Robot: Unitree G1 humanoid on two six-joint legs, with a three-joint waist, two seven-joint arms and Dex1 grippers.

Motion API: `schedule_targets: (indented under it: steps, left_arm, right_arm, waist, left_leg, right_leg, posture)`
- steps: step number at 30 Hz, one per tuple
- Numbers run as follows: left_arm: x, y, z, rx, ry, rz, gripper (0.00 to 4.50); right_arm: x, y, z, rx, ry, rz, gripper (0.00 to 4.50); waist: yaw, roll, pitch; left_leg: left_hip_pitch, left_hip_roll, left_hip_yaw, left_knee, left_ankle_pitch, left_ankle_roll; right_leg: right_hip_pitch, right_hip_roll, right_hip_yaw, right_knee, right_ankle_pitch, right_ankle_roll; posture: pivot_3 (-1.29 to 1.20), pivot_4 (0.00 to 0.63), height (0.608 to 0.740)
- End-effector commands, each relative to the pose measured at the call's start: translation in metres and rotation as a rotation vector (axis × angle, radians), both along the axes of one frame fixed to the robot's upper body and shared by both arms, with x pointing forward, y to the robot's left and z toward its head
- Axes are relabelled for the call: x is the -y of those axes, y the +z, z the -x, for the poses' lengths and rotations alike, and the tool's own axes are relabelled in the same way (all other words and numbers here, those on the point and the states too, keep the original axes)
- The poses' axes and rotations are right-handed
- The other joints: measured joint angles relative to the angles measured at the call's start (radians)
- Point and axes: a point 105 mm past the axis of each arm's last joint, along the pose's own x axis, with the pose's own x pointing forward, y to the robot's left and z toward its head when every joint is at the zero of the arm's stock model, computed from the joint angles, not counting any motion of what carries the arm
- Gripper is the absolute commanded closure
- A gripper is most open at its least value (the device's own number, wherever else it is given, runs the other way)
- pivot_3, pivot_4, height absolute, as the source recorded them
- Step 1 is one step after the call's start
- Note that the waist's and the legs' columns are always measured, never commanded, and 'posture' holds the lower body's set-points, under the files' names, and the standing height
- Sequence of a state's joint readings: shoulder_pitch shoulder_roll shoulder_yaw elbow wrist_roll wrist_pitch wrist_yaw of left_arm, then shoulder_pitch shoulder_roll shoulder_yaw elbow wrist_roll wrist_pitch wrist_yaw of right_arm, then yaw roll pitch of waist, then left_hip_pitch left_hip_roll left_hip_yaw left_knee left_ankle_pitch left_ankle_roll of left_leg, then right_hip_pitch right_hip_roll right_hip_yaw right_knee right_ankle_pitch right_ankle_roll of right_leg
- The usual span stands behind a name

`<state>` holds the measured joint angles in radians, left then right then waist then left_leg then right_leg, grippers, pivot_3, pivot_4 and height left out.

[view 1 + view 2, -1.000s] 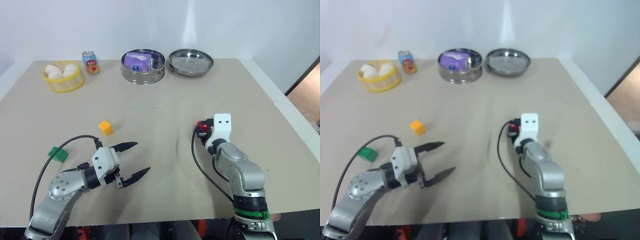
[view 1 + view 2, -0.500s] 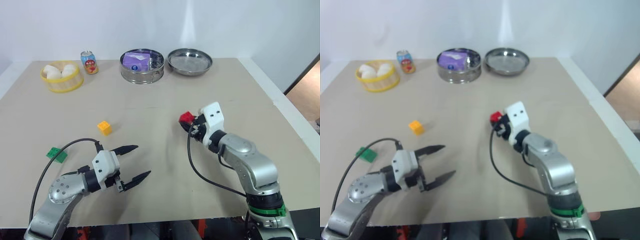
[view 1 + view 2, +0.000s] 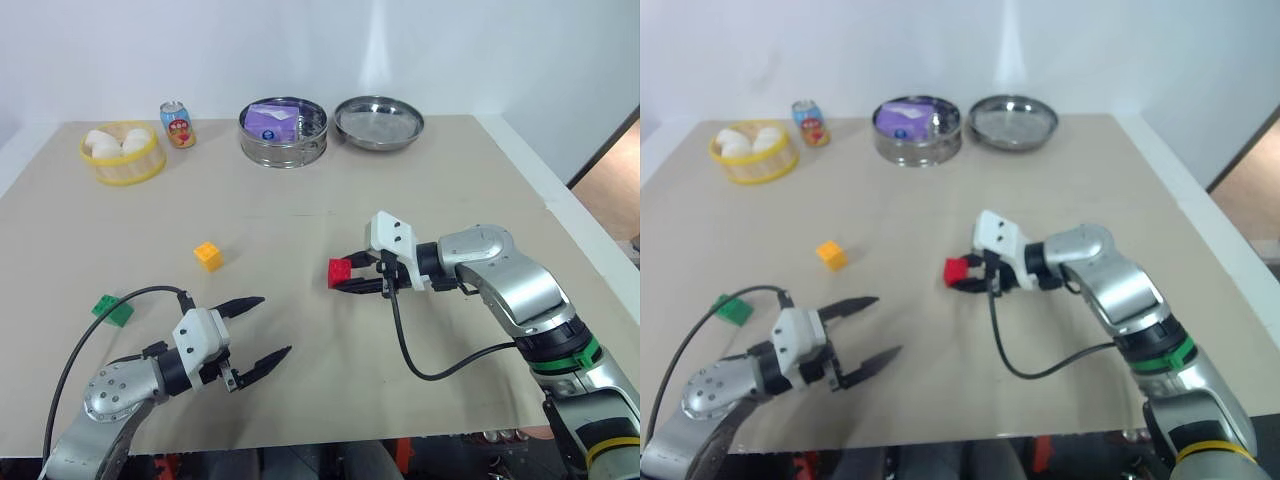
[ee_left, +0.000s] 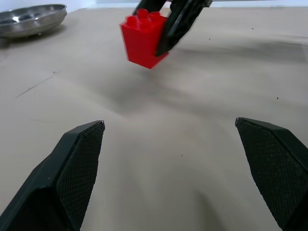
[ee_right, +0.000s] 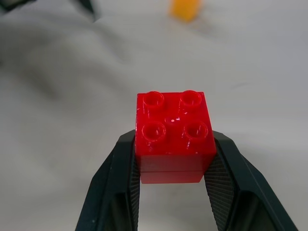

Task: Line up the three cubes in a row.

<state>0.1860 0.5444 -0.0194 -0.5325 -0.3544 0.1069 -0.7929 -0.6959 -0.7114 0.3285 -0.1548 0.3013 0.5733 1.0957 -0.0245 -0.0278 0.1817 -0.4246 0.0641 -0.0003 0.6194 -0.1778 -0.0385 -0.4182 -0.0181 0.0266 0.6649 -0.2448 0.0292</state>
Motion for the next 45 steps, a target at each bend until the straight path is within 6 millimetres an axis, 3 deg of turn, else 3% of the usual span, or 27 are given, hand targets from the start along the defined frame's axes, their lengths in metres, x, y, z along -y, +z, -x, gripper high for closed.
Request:
schedule_targets:
  steps: [1, 22, 36, 37, 39, 41, 42, 44, 45]
  left_arm:
    - [-0.001, 0.014, 0.005, 0.054, -0.009, 0.006, 0.00]
    - [0.001, 0.014, 0.007, 0.034, -0.042, -0.011, 0.00]
    - [0.000, 0.013, 0.007, 0.020, -0.055, -0.026, 0.00]
    - [0.000, 0.013, 0.007, 0.021, -0.056, -0.027, 0.00]
    - [0.000, 0.013, 0.006, 0.022, -0.056, -0.029, 0.00]
    - [0.000, 0.013, 0.006, 0.023, -0.056, -0.032, 0.00]
    - [0.000, 0.013, 0.006, 0.023, -0.056, -0.033, 0.00]
    - [0.000, 0.013, 0.006, 0.024, -0.056, -0.036, 0.00]
    - [0.000, 0.013, 0.006, 0.025, -0.056, -0.036, 0.00]
  right_arm:
    - [-0.003, -0.013, 0.015, -0.059, 0.250, 0.125, 3.23]
    - [-0.021, -0.025, 0.016, -0.036, 0.281, 0.059, 3.23]
    - [-0.025, -0.035, 0.009, -0.078, 0.212, 0.041, 3.23]
    - [-0.024, -0.036, 0.011, -0.080, 0.222, 0.049, 2.43]
    - [-0.024, -0.037, 0.012, -0.079, 0.236, 0.057, 2.01]
    - [-0.023, -0.038, 0.014, -0.081, 0.249, 0.063, 0.68]
    - [-0.022, -0.038, 0.015, -0.083, 0.254, 0.065, 0.68]
    - [-0.022, -0.038, 0.017, -0.083, 0.264, 0.064, 0.03]
    - [-0.022, -0.037, 0.017, -0.082, 0.264, 0.062, 0.03]
  waist:
    - [0.001, 0.000, 0.000]
    - [0.001, 0.000, 0.000]
    - [0.001, 0.000, 0.000]
    - [0.001, 0.000, 0.000]
    - [0.001, 0.000, 0.000]
    - [0.001, 0.000, 0.000]
    - [0.001, 0.000, 0.000]
    - [0.001, 0.000, 0.000]
    - [0.001, 0.000, 0.000]
  left_leg:
    - [0.000, 0.000, 0.000, 0.000, 0.000, 0.000]
    - [0.000, 0.000, 0.000, 0.000, 0.000, 0.000]
    - [0.000, 0.000, 0.000, 0.001, 0.000, 0.000]
    - [0.000, 0.000, 0.000, 0.001, 0.000, 0.000]
    - [0.000, 0.000, 0.000, 0.001, 0.000, 0.000]
    - [0.000, 0.000, 0.000, 0.001, 0.000, 0.000]
    - [0.000, 0.000, 0.000, 0.001, 0.000, 0.000]
    - [0.000, 0.000, 0.000, 0.001, 0.000, 0.000]
    - [0.000, 0.000, 0.000, 0.001, 0.000, 0.000]
  right_leg:
    - [0.000, 0.000, 0.000, 0.000, 0.000, 0.000]
    - [0.000, 0.001, 0.000, 0.001, 0.001, 0.000]
    - [0.000, 0.001, 0.000, 0.001, 0.001, 0.000]
    - [0.000, 0.001, 0.000, 0.001, 0.001, 0.000]
    - [0.000, 0.001, 0.000, 0.001, 0.001, -0.001]
    - [0.000, 0.001, 0.000, 0.001, 0.001, 0.000]
    - [0.000, 0.001, 0.000, 0.001, 0.001, 0.000]
    - [0.000, 0.001, 0.000, 0.001, 0.001, 0.000]
    - [0.000, 0.001, 0.000, 0.001, 0.001, 0.000]
  posture:
    - [0.00, 0.150, 0.740]
    - [0.00, 0.150, 0.740]
    - [0.00, 0.150, 0.740]
    - [0.00, 0.150, 0.740]
    - [0.00, 0.150, 0.740]
    - [0.00, 0.150, 0.740]
    - [0.00, 0.150, 0.740]
    - [0.00, 0.150, 0.740]
    - [0.00, 0.150, 0.740]
